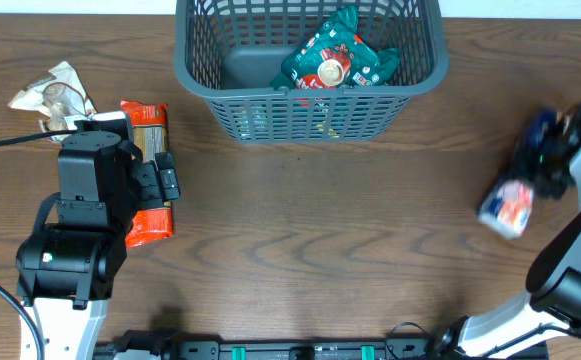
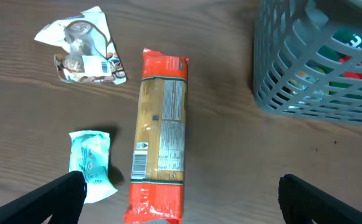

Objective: Pack container
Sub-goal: 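Lift the tissue box with the right gripper and drop it into the basket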

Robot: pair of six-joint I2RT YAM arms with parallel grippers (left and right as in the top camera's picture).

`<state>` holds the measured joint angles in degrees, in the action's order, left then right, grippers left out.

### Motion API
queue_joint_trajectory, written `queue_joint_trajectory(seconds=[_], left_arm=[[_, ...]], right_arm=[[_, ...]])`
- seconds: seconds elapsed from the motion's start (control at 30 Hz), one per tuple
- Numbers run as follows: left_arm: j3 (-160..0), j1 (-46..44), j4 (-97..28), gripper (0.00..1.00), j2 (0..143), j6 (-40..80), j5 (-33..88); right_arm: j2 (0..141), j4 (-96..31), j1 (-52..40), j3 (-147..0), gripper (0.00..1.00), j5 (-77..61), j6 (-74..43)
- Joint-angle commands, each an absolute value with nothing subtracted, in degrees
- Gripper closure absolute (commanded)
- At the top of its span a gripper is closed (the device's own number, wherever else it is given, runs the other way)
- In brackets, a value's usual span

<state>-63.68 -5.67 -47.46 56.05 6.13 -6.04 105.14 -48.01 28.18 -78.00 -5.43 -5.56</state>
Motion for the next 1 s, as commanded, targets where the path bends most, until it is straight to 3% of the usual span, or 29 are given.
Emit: queue_joint_trajectory(seconds=[0.0, 0.2, 0.37, 0.63, 0.97], left_arm=[[-64.8, -5.4, -47.5, 0.01, 56.1, 5.7, -6.5], [-64.8, -5.4, -47.5, 0.01, 56.1, 5.7, -6.5], [-64.8, -5.4, -47.5, 0.01, 56.1, 5.7, -6.5], [-64.8, -5.4, -47.5, 0.02, 56.1, 5.7, -6.5], [-64.8, -5.4, -47.7, 0.01, 56.1, 5.7, -6.5]], right_arm=[[98.8, -50.9, 22.9, -89.6, 0.99, -7.6, -4.1], [97.9, -61.5, 12.5, -112.3, 0.99, -6.0, 2.3], [97.9, -67.2, 1.7, -125.6, 0.99, -6.7, 20.3], [99.5, -60.4, -11.2, -127.7, 0.99, -11.3, 49.0], [110.7, -52.1, -17.8, -127.7, 0.99, -21.1, 53.3]])
